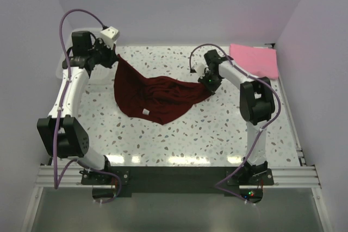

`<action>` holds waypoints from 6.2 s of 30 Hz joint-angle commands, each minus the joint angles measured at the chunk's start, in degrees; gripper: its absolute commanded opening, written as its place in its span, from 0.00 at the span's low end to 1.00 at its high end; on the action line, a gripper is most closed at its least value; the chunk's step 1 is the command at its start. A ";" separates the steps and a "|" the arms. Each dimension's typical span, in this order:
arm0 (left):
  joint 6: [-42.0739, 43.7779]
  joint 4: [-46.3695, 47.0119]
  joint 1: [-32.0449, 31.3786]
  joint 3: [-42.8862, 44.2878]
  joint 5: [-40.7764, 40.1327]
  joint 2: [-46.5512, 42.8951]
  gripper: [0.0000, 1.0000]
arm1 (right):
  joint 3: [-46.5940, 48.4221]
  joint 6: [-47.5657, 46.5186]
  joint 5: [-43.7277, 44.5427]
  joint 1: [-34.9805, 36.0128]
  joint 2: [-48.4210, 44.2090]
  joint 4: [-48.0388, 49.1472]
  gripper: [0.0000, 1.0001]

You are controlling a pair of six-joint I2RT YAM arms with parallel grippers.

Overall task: Fold and stack the t-shirts
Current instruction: Flatten the tshirt out

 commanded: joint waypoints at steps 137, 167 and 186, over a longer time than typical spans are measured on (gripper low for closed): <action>19.21 1.63 -28.57 -35.06 -15.42 1.58 0.05 | -33.87 -10.01 -0.54 -13.52 -24.20 -5.56 0.42; 14.83 -2.85 -56.18 -33.04 -1.47 -9.31 0.14 | -31.77 -12.55 2.10 -13.60 -23.84 -6.35 0.43; 10.95 1.73 -41.05 -32.26 -15.11 3.95 0.16 | -31.32 -12.11 2.62 -13.60 -25.60 -6.88 0.43</action>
